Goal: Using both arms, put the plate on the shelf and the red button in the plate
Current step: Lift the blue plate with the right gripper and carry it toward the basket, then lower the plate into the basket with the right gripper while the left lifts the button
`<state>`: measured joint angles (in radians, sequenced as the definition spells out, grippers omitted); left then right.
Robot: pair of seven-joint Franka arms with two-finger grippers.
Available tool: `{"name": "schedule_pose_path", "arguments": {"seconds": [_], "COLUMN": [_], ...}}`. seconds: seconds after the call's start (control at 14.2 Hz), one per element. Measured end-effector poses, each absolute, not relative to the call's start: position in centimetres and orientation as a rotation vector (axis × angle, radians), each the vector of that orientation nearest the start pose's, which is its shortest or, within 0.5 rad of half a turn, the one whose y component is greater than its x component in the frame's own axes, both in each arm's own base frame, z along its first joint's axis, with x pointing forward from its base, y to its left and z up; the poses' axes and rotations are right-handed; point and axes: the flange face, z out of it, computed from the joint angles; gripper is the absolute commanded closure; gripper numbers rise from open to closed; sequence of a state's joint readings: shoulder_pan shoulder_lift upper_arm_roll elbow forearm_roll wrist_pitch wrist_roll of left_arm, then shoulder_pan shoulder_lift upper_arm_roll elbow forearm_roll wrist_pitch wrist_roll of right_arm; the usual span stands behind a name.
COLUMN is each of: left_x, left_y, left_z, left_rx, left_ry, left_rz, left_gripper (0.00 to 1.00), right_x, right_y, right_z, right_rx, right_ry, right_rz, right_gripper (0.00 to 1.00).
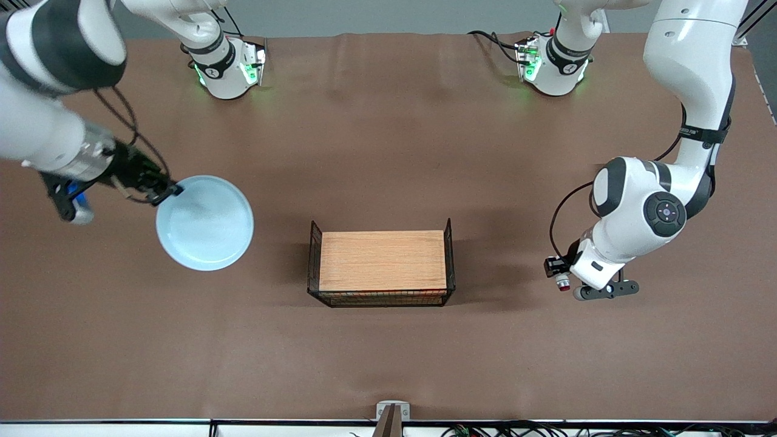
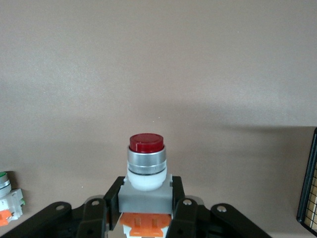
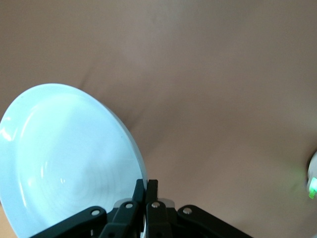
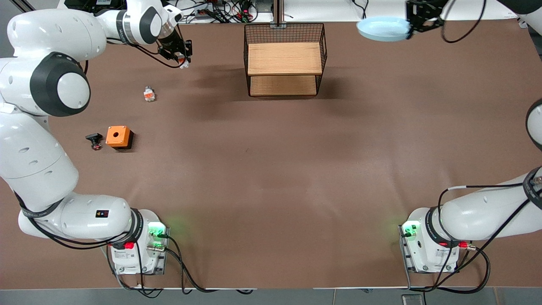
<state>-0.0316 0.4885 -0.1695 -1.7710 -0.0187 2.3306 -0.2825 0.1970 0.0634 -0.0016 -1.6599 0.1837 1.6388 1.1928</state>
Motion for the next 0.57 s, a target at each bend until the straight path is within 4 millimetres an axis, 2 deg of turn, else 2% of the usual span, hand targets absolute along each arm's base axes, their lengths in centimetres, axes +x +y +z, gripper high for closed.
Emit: {"name": "schedule_pose_path", "arguments": {"seconds": [0.14,0.28,0.42,0.57], "left_x": [65.4,65.3,65.2,64.7], "left_y": [-12.3,-12.3,-12.3,-12.4], "left_z": [29.7,30.4,32.7,36.1], "left_rx": [-3.242,-3.236,-3.224,-3.207], "left_ry": [-0.189,-0.185,-0.219,-0.333], "left_rz": [-0.075,-0.029,0.009,0.025], "left_gripper": [0.69,0.69,0.68,0.68], "right_x": [54.3,52.5,50.9,49.9], "right_y": [18.7,24.1,28.5,32.5], "right_z": [57.4,58.3,58.6,57.6], "right_rx": [-2.589,-2.524,-2.457,-2.394], "right_ry": [1.608,1.717,1.804,1.894], "right_rz": [0.261,0.244,0.201,0.15], "right_gripper": [1.0,1.0,1.0,1.0]}}
